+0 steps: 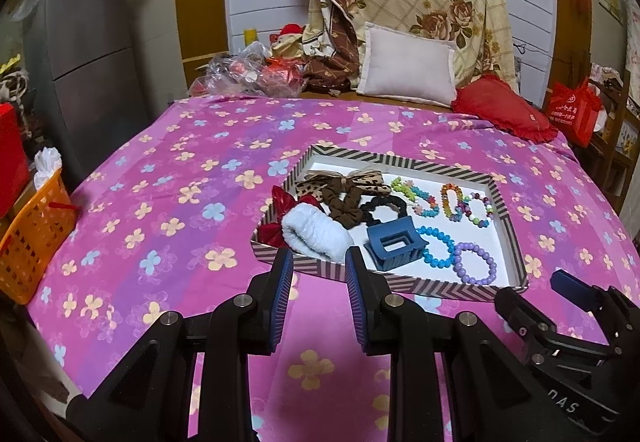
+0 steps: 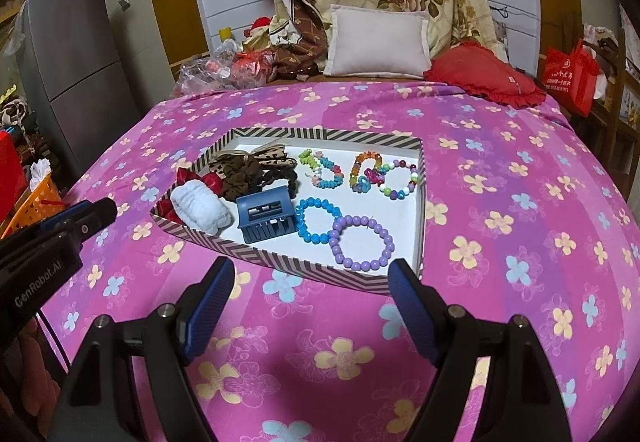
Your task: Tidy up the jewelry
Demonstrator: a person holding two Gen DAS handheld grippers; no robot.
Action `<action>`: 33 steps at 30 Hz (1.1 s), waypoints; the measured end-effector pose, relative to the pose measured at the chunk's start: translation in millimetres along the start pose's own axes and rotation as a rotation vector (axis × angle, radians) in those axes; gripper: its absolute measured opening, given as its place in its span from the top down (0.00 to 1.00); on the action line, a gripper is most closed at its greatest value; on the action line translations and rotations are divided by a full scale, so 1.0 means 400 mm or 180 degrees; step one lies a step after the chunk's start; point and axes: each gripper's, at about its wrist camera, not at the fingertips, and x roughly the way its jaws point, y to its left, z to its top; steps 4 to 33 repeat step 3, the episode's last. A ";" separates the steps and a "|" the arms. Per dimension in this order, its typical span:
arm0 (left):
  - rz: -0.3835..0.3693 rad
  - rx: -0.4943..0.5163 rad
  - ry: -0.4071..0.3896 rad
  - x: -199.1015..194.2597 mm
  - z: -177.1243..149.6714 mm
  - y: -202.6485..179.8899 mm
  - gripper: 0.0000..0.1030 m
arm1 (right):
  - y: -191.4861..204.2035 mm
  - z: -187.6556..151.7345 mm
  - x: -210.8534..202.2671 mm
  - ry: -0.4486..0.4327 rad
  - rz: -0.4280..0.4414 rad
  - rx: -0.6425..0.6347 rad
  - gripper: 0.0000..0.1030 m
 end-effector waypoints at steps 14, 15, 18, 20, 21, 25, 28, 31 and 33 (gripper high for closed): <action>-0.0030 -0.0020 0.0052 0.007 -0.002 0.007 0.75 | -0.014 -0.001 0.001 0.0005 -0.0015 0.0014 0.20; -0.0030 -0.0020 0.0052 0.007 -0.002 0.007 0.75 | -0.014 -0.001 0.001 0.0005 -0.0015 0.0014 0.20; -0.0030 -0.0020 0.0052 0.007 -0.002 0.007 0.75 | -0.014 -0.001 0.001 0.0005 -0.0015 0.0014 0.20; -0.0030 -0.0020 0.0052 0.007 -0.002 0.007 0.75 | -0.014 -0.001 0.001 0.0005 -0.0015 0.0014 0.20; -0.0030 -0.0020 0.0052 0.007 -0.002 0.007 0.75 | -0.014 -0.001 0.001 0.0005 -0.0015 0.0014 0.20; -0.0030 -0.0020 0.0052 0.007 -0.002 0.007 0.75 | -0.014 -0.001 0.001 0.0005 -0.0015 0.0014 0.20; -0.0030 -0.0020 0.0052 0.007 -0.002 0.007 0.75 | -0.014 -0.001 0.001 0.0005 -0.0015 0.0014 0.20; -0.0030 -0.0020 0.0052 0.007 -0.002 0.007 0.75 | -0.014 -0.001 0.001 0.0005 -0.0015 0.0014 0.20; -0.0030 -0.0020 0.0052 0.007 -0.002 0.007 0.75 | -0.014 -0.001 0.001 0.0005 -0.0015 0.0014 0.20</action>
